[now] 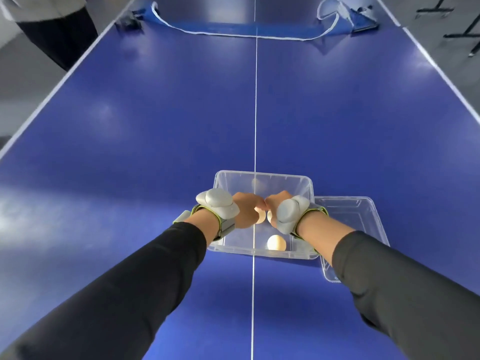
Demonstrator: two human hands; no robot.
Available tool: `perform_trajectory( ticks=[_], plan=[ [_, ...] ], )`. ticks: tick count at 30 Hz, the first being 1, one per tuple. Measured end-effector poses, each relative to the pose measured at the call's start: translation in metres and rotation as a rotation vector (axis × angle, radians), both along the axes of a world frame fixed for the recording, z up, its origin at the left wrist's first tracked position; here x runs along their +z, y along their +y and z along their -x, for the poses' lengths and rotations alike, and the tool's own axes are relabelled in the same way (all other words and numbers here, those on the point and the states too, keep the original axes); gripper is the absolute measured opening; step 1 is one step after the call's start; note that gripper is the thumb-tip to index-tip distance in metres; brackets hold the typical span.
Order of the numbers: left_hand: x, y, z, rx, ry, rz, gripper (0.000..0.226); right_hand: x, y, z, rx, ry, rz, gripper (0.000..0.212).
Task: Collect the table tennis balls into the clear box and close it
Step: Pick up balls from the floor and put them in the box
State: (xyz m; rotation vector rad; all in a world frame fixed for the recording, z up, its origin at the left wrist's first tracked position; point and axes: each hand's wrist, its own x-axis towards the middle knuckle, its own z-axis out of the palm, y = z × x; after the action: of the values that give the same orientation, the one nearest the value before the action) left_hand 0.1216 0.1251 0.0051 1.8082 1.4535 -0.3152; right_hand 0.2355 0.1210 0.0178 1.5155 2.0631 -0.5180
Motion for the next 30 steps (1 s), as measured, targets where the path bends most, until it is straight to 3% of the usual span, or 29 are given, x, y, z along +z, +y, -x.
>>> perform_trajectory(
  ticks=[5,9,16,22,30],
  plan=[
    [-0.005,0.003,0.002,-0.01,0.027,0.009,0.045,-0.009,0.005,0.003,0.051,-0.031,0.031,0.035],
    [0.007,-0.001,0.004,0.023,-0.031,-0.018,0.047,-0.007,0.006,0.001,-0.08,0.147,-0.011,0.032],
    [0.059,-0.049,0.036,0.192,-0.268,-0.242,0.033,0.046,-0.036,0.015,-0.225,0.373,-0.148,0.026],
    [0.092,-0.165,0.133,0.392,-0.424,-0.375,0.032,0.082,-0.131,0.097,-0.154,0.584,-0.209,0.022],
    [0.102,-0.413,0.334,0.801,-0.311,-0.454,0.017,0.091,-0.325,0.315,0.32,0.627,0.024,0.028]
  ],
)
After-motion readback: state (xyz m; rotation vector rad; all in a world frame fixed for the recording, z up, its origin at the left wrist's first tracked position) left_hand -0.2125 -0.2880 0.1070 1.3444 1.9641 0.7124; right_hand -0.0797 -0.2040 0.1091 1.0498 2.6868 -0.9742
